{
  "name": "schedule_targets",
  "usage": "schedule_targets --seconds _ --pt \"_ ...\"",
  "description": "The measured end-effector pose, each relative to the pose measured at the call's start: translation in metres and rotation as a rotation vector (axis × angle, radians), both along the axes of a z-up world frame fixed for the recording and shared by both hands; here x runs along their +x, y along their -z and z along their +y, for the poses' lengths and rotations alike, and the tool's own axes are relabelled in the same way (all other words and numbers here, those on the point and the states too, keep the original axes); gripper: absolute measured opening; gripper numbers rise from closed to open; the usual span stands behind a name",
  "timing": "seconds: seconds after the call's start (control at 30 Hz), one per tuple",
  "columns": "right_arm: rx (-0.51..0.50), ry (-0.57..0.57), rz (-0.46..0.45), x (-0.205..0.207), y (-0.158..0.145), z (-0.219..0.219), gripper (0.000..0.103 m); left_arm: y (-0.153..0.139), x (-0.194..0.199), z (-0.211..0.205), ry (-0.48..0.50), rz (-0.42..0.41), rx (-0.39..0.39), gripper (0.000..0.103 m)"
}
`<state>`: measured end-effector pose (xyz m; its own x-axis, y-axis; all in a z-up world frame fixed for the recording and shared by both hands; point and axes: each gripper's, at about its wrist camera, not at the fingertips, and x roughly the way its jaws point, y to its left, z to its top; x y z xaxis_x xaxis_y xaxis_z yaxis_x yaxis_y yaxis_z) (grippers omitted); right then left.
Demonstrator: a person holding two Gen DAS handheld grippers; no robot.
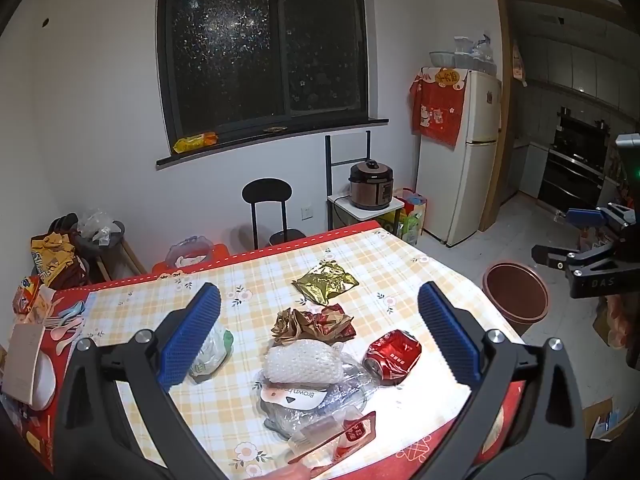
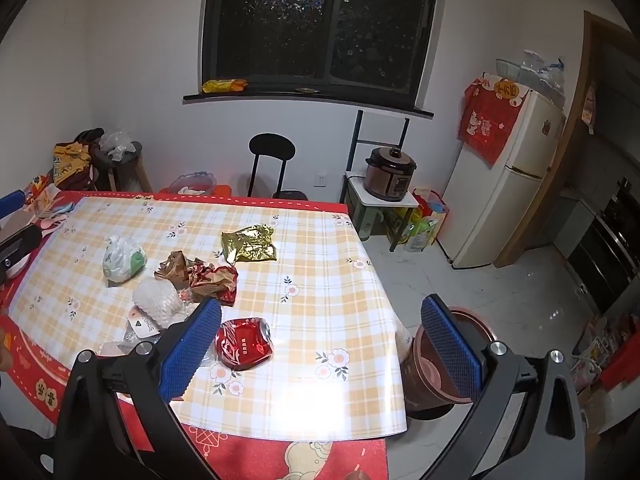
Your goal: Collect trash
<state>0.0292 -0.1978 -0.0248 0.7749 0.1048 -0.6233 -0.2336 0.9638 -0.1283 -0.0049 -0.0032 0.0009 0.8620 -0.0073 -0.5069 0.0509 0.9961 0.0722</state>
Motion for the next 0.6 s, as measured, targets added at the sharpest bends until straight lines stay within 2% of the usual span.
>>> schedule_targets --seconds 0.6 --pt "0.007 -0.016 -0.010 -0.002 -0.009 0.004 0.099 0.000 -0.005 0.004 -0.004 -0.010 -0.021 0.098"
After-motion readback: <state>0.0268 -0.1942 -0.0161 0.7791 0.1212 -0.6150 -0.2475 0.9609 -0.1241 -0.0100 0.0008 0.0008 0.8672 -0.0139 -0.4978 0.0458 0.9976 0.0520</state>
